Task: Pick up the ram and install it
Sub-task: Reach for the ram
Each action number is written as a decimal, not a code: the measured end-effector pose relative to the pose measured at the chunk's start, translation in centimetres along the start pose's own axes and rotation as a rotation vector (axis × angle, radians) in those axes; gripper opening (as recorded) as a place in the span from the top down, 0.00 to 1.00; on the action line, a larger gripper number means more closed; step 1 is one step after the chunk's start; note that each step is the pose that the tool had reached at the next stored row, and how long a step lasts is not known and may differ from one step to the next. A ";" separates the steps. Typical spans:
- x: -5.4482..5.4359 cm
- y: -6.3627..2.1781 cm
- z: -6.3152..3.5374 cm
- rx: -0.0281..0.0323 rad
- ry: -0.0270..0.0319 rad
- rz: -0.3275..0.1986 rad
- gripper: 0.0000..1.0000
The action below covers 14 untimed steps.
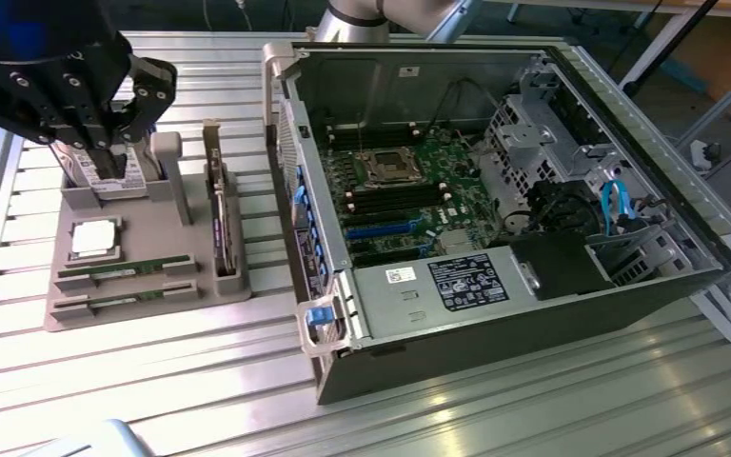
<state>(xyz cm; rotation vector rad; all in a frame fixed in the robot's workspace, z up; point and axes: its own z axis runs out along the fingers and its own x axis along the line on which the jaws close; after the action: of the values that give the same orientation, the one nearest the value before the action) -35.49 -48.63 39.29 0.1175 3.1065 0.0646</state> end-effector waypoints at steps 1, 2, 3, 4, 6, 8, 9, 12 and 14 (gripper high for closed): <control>0.0 -0.42 -0.02 0.0032 -0.0001 0.000 0.90; -0.1 -0.82 -0.03 0.0065 -0.0004 0.000 0.90; -0.1 -1.34 -0.04 0.0099 -0.0008 0.000 0.90; -0.1 -1.91 -0.05 0.0116 -0.0007 0.000 0.90; -0.3 -3.47 -0.09 0.0125 -0.0009 0.000 0.90; -0.3 -3.81 -0.10 0.0128 -0.0010 -0.001 0.90; -0.3 -3.81 -0.11 0.0130 -0.0009 0.000 0.90; -0.3 -3.81 -0.11 0.0130 -0.0009 0.000 0.90; -0.3 -3.81 -0.11 0.0130 -0.0009 0.000 0.90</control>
<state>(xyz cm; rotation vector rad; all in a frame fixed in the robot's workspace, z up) -35.49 -52.45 39.24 0.1172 3.1065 0.0444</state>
